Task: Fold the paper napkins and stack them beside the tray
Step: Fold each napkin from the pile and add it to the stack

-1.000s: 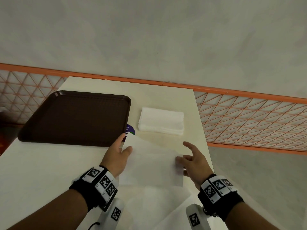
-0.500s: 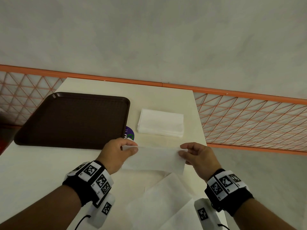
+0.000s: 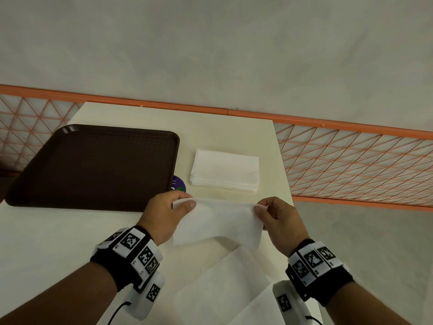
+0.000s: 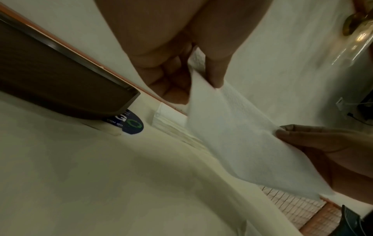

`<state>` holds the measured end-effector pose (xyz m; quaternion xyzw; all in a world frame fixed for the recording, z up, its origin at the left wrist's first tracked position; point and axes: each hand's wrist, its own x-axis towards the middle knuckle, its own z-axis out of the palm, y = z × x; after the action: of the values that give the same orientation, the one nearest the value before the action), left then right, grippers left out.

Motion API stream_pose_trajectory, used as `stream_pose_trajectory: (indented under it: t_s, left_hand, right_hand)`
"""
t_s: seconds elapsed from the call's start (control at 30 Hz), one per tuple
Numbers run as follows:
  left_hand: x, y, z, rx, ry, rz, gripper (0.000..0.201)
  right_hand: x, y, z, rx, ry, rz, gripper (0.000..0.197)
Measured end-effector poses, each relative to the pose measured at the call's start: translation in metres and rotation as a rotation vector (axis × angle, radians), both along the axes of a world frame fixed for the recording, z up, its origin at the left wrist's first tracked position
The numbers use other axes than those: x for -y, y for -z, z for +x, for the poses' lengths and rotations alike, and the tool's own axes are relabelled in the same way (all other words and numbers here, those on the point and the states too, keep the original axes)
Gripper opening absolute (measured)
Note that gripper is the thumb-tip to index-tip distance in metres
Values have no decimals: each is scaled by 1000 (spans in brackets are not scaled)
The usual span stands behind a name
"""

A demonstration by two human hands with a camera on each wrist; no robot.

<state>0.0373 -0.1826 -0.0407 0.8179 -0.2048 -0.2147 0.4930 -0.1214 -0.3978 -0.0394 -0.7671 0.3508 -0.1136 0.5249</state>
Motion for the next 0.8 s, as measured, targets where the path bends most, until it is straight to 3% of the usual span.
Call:
stream_pose_trajectory:
  t_s: [0.33, 0.43, 0.57, 0.67, 0.7, 0.8]
  left_hand:
    - [28, 49, 9, 112, 73, 388, 18]
    - [35, 55, 12, 213, 120, 513, 33]
    - [37, 59, 2, 499, 278, 530, 45]
    - [44, 64, -13, 492, 539, 604, 79]
    - [46, 67, -18, 470, 601, 684, 81]
    - [51, 79, -26, 497, 682, 830, 60]
  right_hand:
    - [18, 39, 26, -390, -48, -172, 8]
    - [22, 46, 31, -526, -79, -292, 25]
    - [8, 44, 32, -470, -367, -590, 49]
    - [-13, 47, 38, -517, -675, -645, 55]
    - [-17, 51, 39, -552, -729, -634, 55]
    - [-23, 64, 41, -616, -801, -629, 55]
